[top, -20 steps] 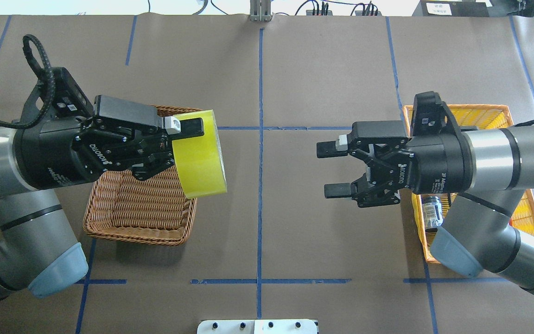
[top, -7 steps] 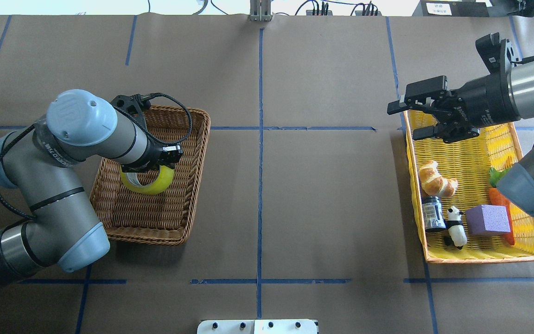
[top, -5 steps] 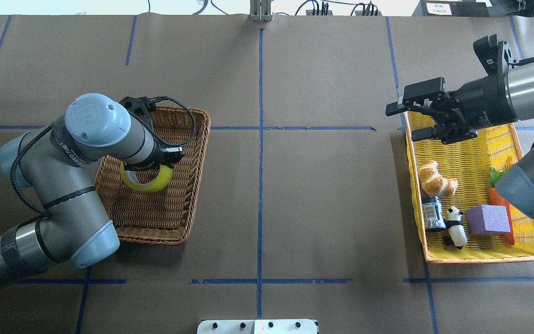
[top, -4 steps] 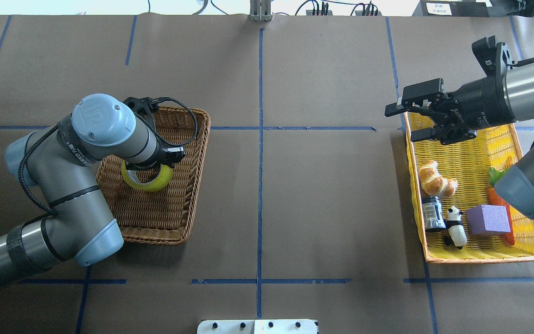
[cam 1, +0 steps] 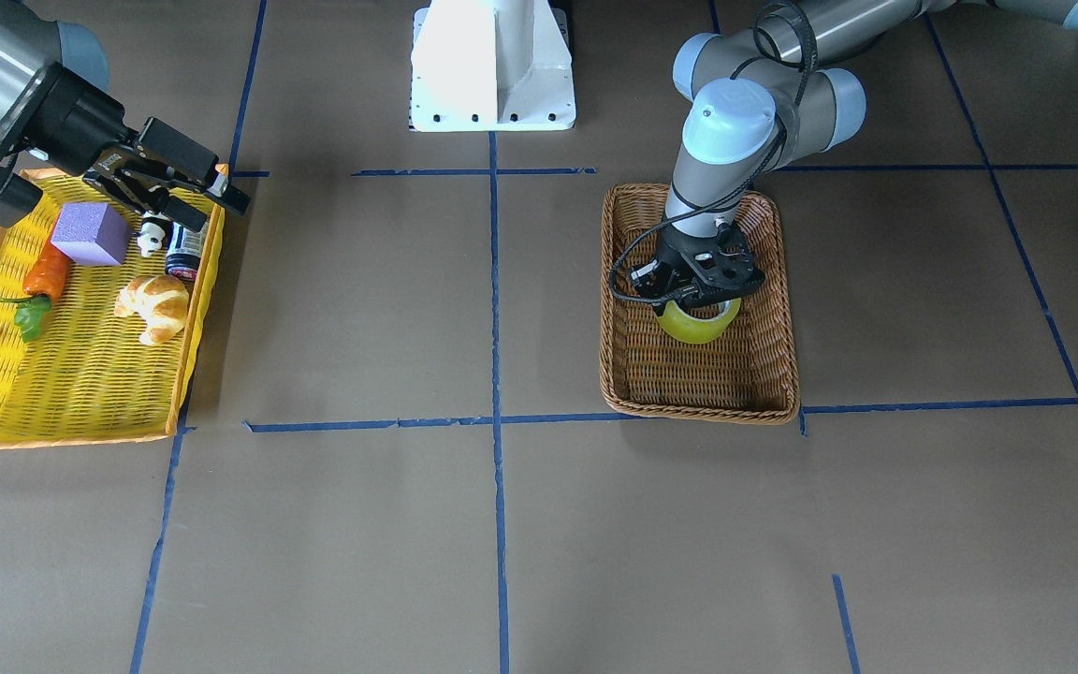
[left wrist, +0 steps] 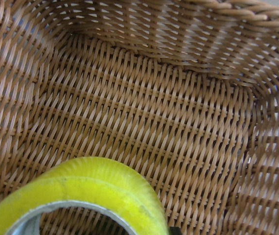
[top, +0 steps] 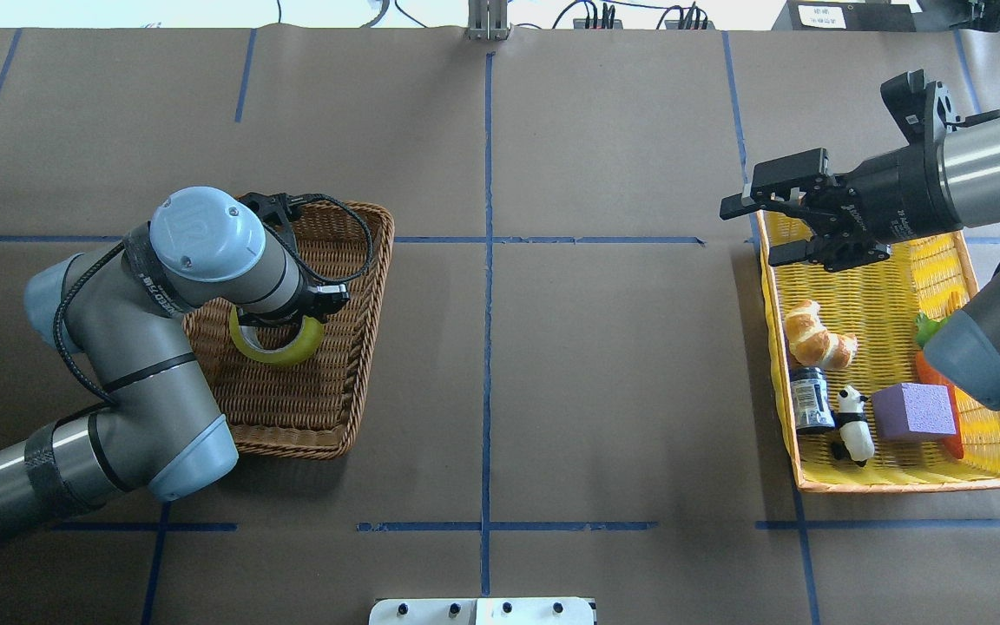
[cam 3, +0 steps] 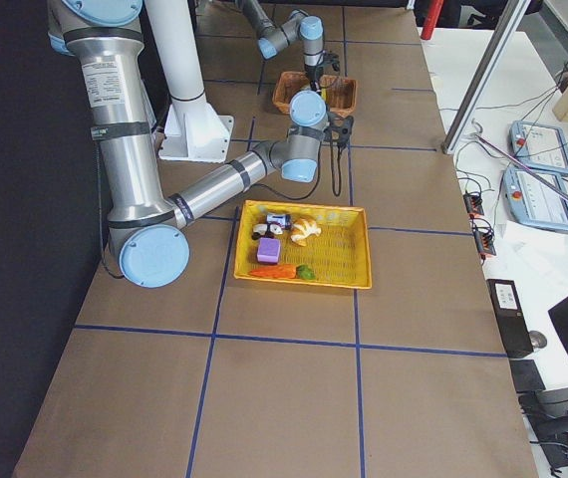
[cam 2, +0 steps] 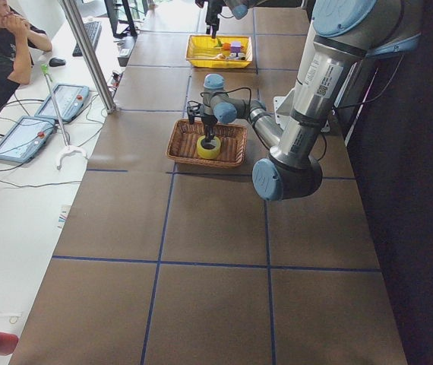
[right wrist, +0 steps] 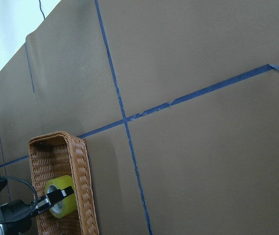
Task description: Move tape to another basket
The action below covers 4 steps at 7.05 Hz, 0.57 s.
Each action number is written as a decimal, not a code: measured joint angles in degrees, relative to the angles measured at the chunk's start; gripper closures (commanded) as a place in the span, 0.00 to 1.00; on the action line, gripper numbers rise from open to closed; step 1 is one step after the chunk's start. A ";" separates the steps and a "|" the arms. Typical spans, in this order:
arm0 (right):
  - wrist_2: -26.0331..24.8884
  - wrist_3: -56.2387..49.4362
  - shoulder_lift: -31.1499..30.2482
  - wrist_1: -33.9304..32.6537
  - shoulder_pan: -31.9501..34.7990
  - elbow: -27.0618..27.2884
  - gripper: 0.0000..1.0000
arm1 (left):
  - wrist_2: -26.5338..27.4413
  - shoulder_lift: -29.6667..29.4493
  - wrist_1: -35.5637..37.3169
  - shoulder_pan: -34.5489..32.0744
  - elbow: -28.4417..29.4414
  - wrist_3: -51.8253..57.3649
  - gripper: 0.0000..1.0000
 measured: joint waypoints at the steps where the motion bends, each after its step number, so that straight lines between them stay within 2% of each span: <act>1: 0.00 -0.02 -0.01 0.02 0.03 -0.02 0.00 | -0.03 0.02 0.61 -0.33 -0.44 2.33 0.12; 2: 0.00 -0.04 -0.07 -0.02 0.20 -0.05 0.00 | -0.17 0.15 2.55 -1.61 -2.28 5.38 0.01; 4: 0.35 -2.70 -0.77 -1.79 2.01 -0.36 0.00 | -0.92 0.87 10.16 -7.02 -11.97 14.03 0.00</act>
